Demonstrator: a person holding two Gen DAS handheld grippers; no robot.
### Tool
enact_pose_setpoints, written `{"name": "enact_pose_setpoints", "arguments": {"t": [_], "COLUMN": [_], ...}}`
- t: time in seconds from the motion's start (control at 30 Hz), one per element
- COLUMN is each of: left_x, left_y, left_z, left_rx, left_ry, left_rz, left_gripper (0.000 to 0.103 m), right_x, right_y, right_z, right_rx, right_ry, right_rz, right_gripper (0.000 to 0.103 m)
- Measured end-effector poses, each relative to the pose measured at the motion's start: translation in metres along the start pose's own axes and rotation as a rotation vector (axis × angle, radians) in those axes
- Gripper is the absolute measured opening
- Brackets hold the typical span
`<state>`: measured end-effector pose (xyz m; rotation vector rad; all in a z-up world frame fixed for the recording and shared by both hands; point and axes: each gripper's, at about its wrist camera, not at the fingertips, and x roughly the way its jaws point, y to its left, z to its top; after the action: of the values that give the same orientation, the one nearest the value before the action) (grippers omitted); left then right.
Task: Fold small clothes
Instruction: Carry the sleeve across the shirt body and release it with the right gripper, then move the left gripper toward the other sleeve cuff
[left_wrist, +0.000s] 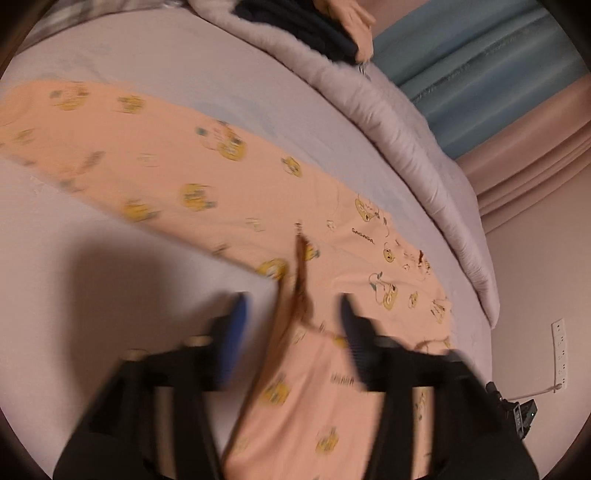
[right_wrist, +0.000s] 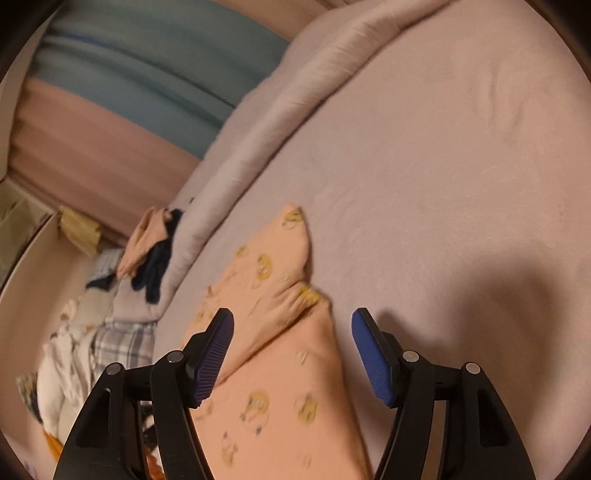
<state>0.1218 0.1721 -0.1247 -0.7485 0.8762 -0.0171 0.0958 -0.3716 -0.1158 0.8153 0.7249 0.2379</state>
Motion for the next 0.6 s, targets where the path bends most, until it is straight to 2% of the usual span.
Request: {"name": "enact_pose_setpoints", "arguments": {"t": [0.07,0.23,0.27,0.3,0.43,0.53,0.6], "left_x": [-0.021,-0.054,-0.059,-0.066,-0.09,-0.103,-0.112], "left_y": [0.011,0.025,0.026,0.025,0.012,0.008,0.003], "left_z": [-0.011,-0.045,-0.05,-0.057,-0.076,-0.083,-0.088], "left_rx": [-0.023,-0.045,-0.042,-0.032,0.027,0.061,0.09], "left_ry": [-0.015,0.033,0.037,0.038,0.024,0.017,-0.001], "left_rz": [0.002,0.037,0.038,0.047,0.045,0.041,0.039], "left_gripper": [0.069,0.07,0.073,0.077,0.082,0.093,0.097], "right_x": [-0.006,-0.008,-0.008,-0.007,-0.005,-0.004,-0.007], "right_y": [0.015,0.056,0.064,0.073,0.107,0.124,0.132], "right_z": [-0.012,-0.041,-0.048,-0.053,-0.075,-0.089,-0.101], "right_rx": [-0.056,-0.21,-0.241,-0.276,-0.39,-0.431,-0.469], "right_ry": [0.022,0.094,0.104,0.117,0.173,0.21,0.229], "right_rz": [0.002,0.035,0.041,0.047,0.085,0.109,0.118], "right_gripper": [0.067,0.067,0.067,0.067,0.067,0.068,0.074]}}
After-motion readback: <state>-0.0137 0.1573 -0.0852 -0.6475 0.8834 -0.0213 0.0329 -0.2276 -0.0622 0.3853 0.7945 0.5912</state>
